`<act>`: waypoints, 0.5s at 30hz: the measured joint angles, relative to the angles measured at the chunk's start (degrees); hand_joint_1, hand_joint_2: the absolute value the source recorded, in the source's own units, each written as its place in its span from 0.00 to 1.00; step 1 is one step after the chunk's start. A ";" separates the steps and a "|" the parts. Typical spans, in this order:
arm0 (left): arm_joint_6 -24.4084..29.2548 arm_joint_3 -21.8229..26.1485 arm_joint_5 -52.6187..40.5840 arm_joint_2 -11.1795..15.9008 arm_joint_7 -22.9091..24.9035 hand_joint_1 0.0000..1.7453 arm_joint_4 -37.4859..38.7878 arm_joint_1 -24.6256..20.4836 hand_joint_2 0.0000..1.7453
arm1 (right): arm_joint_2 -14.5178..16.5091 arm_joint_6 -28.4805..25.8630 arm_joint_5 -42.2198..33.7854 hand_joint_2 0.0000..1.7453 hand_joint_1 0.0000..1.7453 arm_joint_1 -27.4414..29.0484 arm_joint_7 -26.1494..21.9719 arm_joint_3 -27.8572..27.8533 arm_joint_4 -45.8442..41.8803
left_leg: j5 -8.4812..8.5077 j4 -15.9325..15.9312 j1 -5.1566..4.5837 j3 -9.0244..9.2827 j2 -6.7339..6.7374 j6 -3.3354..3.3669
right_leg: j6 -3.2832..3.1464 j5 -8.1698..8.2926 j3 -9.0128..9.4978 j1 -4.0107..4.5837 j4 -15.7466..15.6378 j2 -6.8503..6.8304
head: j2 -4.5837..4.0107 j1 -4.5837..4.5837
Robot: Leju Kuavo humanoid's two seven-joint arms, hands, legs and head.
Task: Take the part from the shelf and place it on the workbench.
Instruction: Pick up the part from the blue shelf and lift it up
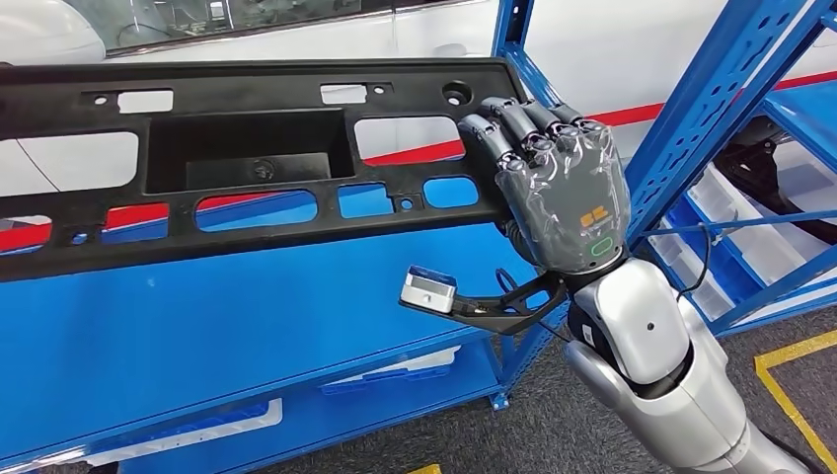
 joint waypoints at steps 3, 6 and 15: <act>0.00 0.03 -0.01 -0.02 -0.04 0.00 0.00 0.00 1.00 | 0.00 0.00 -0.02 1.00 1.00 0.23 -0.01 -0.10 -0.19 | 0.00 0.00 0.00 0.00 0.00 0.00 | 0.00 0.00 0.00 0.00 0.00 0.00 | 0.00 0.01; 0.00 0.08 -0.01 -0.05 -0.06 0.00 0.00 -0.01 1.00 | 0.00 -0.02 -0.04 1.00 1.00 0.32 -0.02 -0.15 -0.25 | 0.00 0.00 0.00 0.00 0.00 0.00 | 0.00 0.00 0.00 0.00 0.00 0.00 | 0.00 0.01; 0.34 0.78 -0.25 -0.07 -0.09 0.00 0.00 -0.03 1.00 | 0.00 -0.09 -1.14 1.00 1.00 0.53 -0.12 -0.37 -0.65 | 0.00 0.00 0.00 0.00 0.00 0.00 | 0.00 0.00 0.00 0.00 0.00 0.00 | 0.00 0.00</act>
